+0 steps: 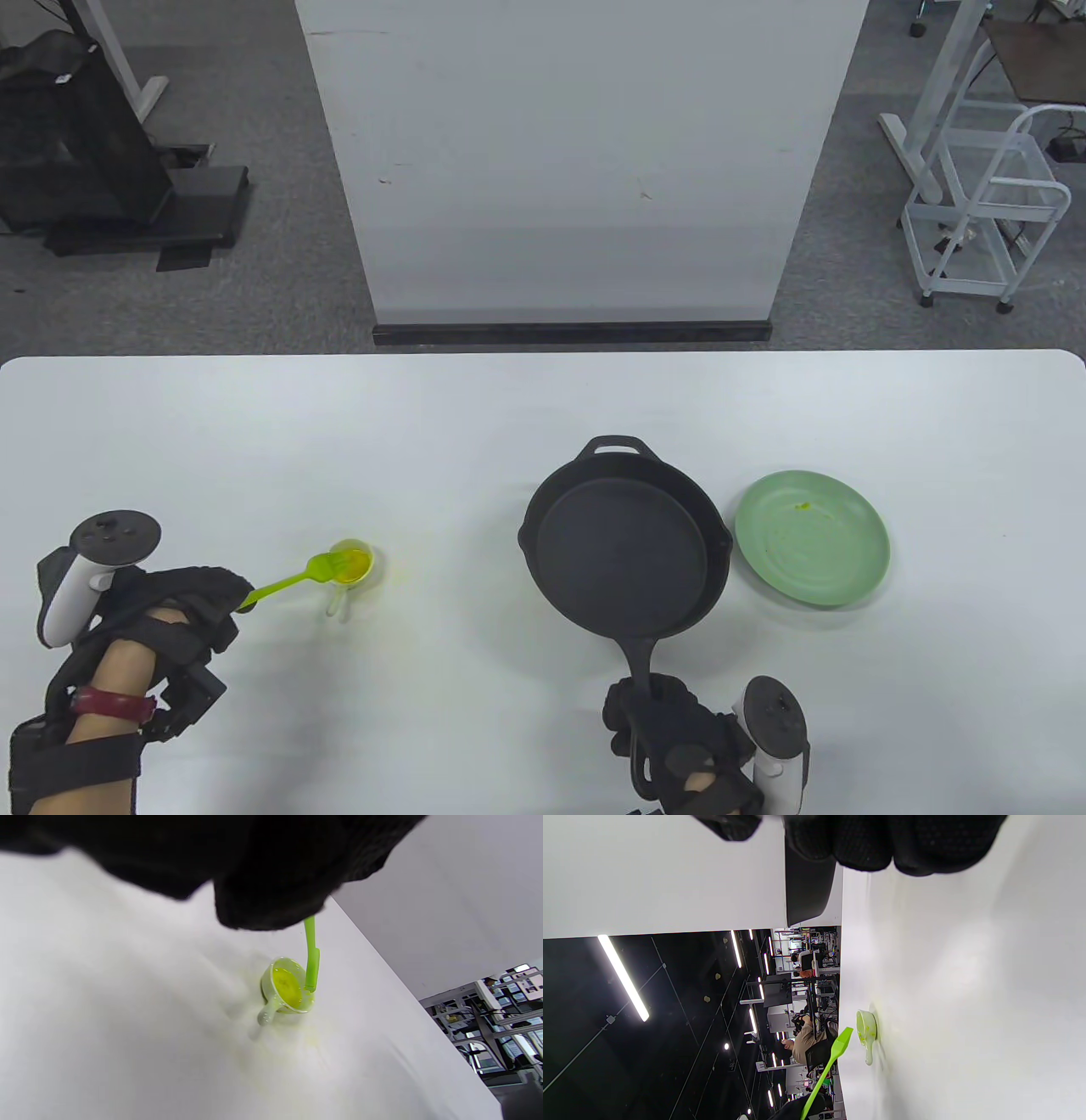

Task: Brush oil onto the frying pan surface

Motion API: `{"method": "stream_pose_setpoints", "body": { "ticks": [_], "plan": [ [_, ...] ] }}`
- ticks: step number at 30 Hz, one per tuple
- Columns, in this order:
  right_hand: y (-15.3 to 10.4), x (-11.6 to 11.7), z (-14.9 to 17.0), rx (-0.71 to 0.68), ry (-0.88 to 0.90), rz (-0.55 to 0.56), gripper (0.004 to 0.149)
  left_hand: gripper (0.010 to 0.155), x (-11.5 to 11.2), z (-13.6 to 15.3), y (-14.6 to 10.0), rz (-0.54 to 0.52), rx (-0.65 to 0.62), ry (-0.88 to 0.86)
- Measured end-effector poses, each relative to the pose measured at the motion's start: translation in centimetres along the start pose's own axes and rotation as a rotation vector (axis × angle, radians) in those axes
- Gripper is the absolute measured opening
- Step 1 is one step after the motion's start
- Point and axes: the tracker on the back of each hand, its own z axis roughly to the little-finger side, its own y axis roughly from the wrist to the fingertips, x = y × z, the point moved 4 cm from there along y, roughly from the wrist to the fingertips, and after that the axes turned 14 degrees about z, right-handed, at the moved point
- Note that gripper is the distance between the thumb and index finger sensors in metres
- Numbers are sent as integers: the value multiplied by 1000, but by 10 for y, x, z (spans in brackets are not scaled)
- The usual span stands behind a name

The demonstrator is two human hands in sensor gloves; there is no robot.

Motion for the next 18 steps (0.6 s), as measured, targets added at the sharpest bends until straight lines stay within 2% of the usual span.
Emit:
{"method": "stream_pose_setpoints", "body": {
  "ticks": [6,12,18],
  "plan": [
    [0,0,0,1,0,-1,48,50,-12,-37,-4,42,-118,-7],
    [0,0,0,-3,-2,-1,48,50,-33,-97,-12,86,-264,26],
    [0,0,-1,-12,-9,-3,48,50,-63,-156,-16,132,-357,106]
  ]
}}
